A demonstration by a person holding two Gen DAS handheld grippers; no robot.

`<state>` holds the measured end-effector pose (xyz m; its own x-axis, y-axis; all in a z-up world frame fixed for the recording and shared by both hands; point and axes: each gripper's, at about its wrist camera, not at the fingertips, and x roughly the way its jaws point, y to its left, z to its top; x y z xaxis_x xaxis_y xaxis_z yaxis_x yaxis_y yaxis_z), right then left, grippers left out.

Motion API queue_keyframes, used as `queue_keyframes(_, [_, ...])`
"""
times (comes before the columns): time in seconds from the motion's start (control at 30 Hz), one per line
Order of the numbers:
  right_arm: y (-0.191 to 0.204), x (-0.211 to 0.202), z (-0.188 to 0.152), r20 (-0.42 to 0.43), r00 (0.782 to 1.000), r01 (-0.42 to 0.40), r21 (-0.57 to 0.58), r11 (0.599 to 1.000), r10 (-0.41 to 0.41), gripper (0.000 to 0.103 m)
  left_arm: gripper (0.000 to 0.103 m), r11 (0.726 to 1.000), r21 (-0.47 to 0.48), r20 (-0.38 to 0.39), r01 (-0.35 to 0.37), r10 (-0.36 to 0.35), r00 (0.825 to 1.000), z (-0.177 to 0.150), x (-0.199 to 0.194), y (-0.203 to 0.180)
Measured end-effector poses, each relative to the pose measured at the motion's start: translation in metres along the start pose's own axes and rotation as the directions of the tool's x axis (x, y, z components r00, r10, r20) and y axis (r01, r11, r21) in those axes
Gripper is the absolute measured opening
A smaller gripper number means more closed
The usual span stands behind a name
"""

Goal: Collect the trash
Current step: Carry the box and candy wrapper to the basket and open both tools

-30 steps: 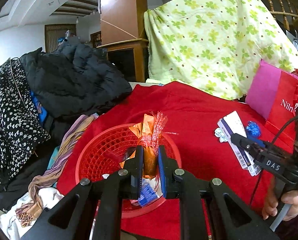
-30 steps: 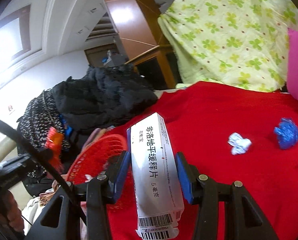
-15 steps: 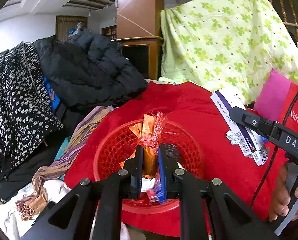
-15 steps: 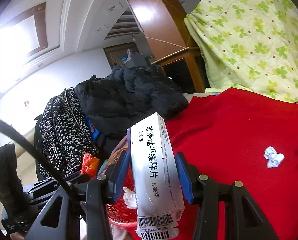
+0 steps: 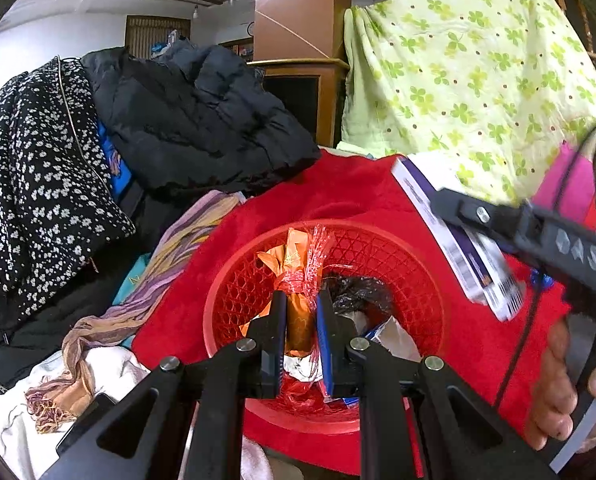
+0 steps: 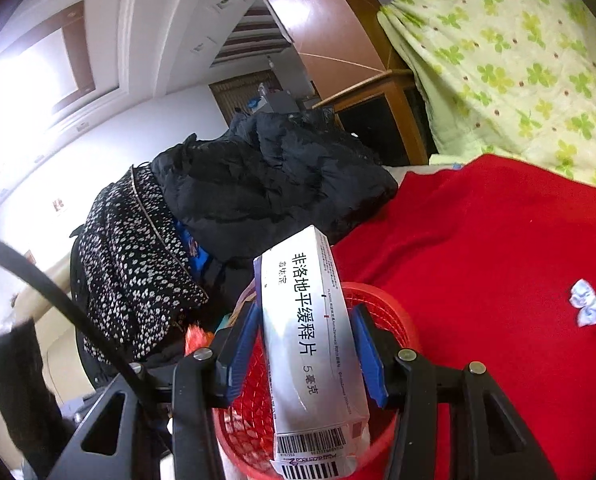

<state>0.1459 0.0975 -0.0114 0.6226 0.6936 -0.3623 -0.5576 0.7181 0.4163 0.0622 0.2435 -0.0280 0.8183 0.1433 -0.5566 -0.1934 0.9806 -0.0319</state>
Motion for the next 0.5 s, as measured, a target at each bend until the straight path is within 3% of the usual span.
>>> queue_keyframes(0.17, [-0.016,0.035,0.01,-0.047,0.998,-0.024,0.097,0.995,0.029,0.056,0.018,1.0,0.003,-0.016,-0.003,0.003,1.0,-0.005,0.013,-0.003])
queue_keyframes(0.2, [-0.019,0.041,0.011,-0.06,0.998,-0.026,0.117,0.993,0.034,0.058,0.022,1.0,0.006,-0.021,-0.002,0.002,1.0,-0.006,0.015,-0.004])
queue_keyframes(0.3, [-0.032,0.051,0.008,-0.092,0.995,-0.02,0.174,0.985,0.036,0.062,0.063,1.0,0.009,-0.011,-0.02,0.02,1.0,-0.007,0.014,-0.005])
queue_keyframes(0.5, [-0.055,0.028,-0.002,-0.083,0.997,0.013,0.167,0.986,0.0,0.062,0.066,0.998,0.037,0.02,-0.042,0.041,0.999,-0.006,0.005,-0.011])
